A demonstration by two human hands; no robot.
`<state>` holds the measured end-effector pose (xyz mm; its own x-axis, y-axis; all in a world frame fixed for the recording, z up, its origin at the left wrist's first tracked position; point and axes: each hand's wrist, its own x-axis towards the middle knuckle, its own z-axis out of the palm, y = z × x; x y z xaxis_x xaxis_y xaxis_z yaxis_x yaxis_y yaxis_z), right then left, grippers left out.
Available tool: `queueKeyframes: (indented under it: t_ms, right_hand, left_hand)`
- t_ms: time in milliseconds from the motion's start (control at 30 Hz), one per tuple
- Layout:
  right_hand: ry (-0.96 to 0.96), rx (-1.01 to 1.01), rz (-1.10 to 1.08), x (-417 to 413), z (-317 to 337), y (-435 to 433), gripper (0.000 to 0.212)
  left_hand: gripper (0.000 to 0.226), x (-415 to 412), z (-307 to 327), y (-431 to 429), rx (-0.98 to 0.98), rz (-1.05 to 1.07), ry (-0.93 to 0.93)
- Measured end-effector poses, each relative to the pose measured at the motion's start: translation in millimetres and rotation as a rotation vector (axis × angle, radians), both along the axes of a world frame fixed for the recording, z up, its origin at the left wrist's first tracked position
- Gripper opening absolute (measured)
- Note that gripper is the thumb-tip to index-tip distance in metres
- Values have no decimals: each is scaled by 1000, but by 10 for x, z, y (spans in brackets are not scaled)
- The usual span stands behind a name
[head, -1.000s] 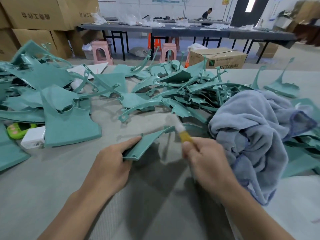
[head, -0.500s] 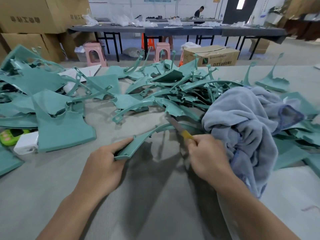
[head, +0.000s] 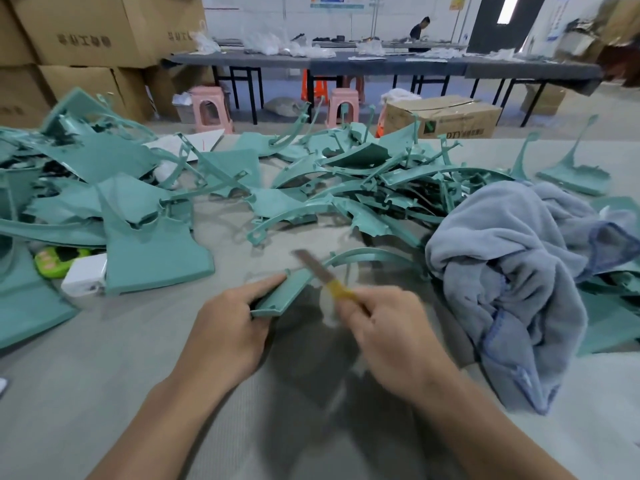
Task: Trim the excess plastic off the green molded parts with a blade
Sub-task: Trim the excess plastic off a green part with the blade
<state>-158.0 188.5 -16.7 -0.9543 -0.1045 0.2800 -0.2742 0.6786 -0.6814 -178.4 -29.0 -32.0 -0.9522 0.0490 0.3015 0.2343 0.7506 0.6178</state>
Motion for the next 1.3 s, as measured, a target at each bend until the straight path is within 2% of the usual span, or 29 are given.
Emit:
queueKeyframes:
  t_ms: [100, 167, 200, 267, 333, 367, 533, 600, 733, 833, 933, 1033, 1100, 1200, 1300]
  right_hand:
    - [-119, 70, -441, -186, 22, 246, 48]
    - [-130, 59, -501, -182, 35, 286, 48]
    - [-102, 8, -403, -137, 45, 241, 46]
    - [-19, -76, -62, 50, 92, -16, 37]
    - [8, -38, 140, 174, 54, -226, 33]
    - [13, -22, 106, 138, 32, -232, 33]
    - [-237, 76, -555, -238, -22, 457, 46]
    - [-224, 63, -619, -279, -45, 604, 45]
    - [2, -137, -380, -171, -41, 415, 40]
    - [80, -286, -209, -98, -30, 272, 36]
    - [94, -231, -73, -34, -41, 171, 33]
    - [53, -49, -15, 9, -72, 88, 35]
    - [39, 62, -87, -11, -90, 73, 37]
    - [31, 186, -337, -89, -78, 154, 43]
    - [14, 165, -612, -151, -13, 325, 43]
  left_hand:
    - [45, -14, -34, -14, -12, 30, -10]
    - [45, -8, -36, -7, -15, 44, -12]
    - [47, -5, -34, -2, -16, 48, -13]
    - [49, 5, -15, 5, -9, 44, -4]
    - [44, 17, 3, 12, 3, 33, 14]
    - [43, 17, 6, 12, 1, 32, 15]
    - [48, 18, 15, -4, 15, 39, -7]
    - [42, 38, 47, 24, 94, 71, -19]
    - [15, 66, 136, 41, 325, 218, 25]
    - [21, 71, 186, -39, 603, 236, -45]
    - [24, 61, 230, -127, 837, 208, -265]
    - [18, 62, 253, -204, 930, 143, -478]
    - [20, 77, 256, -218, 958, 100, -563]
    - [13, 73, 260, -195, 1010, 134, -584]
    - [12, 47, 264, -163, 1011, 212, -548]
